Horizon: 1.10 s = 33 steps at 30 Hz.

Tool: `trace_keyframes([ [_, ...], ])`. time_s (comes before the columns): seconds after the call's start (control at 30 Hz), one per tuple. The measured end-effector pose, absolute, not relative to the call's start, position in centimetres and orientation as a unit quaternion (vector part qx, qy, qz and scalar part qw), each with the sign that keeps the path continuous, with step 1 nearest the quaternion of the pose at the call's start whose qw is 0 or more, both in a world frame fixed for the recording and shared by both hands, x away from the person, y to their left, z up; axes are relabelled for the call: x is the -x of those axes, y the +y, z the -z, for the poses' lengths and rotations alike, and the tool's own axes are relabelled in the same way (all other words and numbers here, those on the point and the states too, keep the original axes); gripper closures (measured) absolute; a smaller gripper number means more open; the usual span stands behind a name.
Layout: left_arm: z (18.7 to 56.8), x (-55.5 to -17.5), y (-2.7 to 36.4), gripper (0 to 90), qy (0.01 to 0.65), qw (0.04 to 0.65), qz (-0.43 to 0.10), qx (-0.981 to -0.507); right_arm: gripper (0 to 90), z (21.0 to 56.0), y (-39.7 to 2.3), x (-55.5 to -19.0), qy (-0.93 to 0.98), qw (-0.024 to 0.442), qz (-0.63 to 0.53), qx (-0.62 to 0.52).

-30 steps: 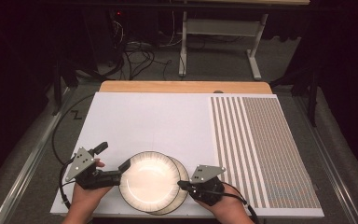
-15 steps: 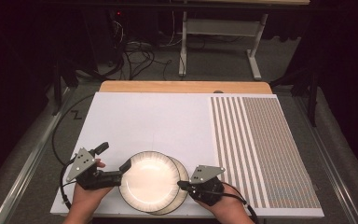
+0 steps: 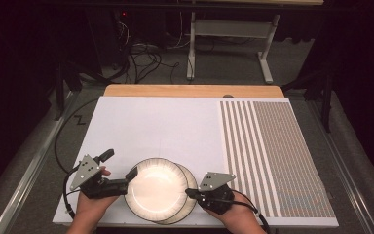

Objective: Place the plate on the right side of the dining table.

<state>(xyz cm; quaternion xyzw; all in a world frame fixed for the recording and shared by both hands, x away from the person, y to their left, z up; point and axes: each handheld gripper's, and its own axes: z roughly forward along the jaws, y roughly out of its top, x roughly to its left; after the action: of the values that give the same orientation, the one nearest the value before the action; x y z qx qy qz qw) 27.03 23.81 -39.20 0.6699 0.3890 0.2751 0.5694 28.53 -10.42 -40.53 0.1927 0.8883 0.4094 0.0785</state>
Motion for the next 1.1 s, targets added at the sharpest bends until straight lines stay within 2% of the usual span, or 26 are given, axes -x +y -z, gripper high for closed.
trace_keyframes([
  [1.1,39.01,-26.98,23.99,0.5,0.389,0.572,-0.277,-0.667,90.0,40.76,-10.37,-28.68,0.888,0.077,-0.409,-0.193],
])
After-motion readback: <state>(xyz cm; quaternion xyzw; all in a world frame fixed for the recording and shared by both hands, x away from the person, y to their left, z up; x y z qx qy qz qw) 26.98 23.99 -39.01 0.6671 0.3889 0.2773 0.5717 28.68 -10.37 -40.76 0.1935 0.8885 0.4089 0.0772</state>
